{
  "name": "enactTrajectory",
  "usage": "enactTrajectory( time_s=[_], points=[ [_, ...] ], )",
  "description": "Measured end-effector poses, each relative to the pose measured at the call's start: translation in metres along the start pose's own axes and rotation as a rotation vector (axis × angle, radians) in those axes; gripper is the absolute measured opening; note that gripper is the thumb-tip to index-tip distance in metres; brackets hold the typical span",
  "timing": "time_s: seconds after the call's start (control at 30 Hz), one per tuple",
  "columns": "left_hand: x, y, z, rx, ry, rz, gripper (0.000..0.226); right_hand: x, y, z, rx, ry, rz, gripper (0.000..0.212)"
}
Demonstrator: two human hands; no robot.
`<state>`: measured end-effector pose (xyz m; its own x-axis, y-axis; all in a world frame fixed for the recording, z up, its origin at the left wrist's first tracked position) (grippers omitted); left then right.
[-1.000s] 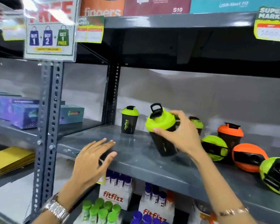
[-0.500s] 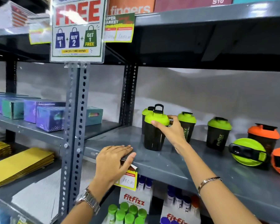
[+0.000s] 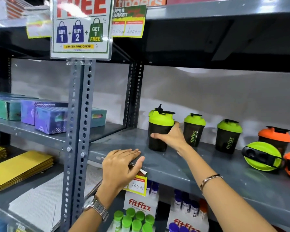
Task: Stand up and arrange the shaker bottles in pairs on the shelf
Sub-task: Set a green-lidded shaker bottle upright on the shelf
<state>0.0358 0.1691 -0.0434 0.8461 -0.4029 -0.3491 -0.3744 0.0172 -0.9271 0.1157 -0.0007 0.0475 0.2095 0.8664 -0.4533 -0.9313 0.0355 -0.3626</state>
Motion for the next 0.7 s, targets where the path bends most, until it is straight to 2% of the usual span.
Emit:
enactTrajectory(
  time_s=[0.1,0.23,0.37,0.5,0.7],
  points=[
    [-0.001,0.000,0.000,0.010,-0.002,-0.006,0.041,0.003,-0.004,-0.003,0.036,-0.124,0.086,0.082],
    [-0.001,-0.001,0.000,0.009,0.005,-0.016,0.039,0.009,-0.006,-0.011,0.022,-0.064,0.099,0.099],
    [0.001,-0.001,0.000,0.013,0.014,-0.035,0.038,0.011,-0.005,-0.013,0.021,-0.072,0.105,0.071],
    [0.001,0.000,0.000,0.013,0.003,-0.031,0.038,0.013,-0.004,-0.014,-0.001,-0.037,0.133,0.085],
    [0.001,0.000,0.000,0.008,0.002,-0.036,0.039,0.011,-0.002,-0.015,-0.017,0.015,0.100,0.081]
  ],
)
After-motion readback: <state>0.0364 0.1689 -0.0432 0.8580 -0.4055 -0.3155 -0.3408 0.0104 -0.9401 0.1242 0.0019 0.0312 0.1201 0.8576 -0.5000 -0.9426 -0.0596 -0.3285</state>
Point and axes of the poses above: each hand's wrist, its own y-axis away from the middle knuckle, its own x-axis out of the palm, z = x × y, the point moved 2 cm from there along -y, towards the middle knuckle
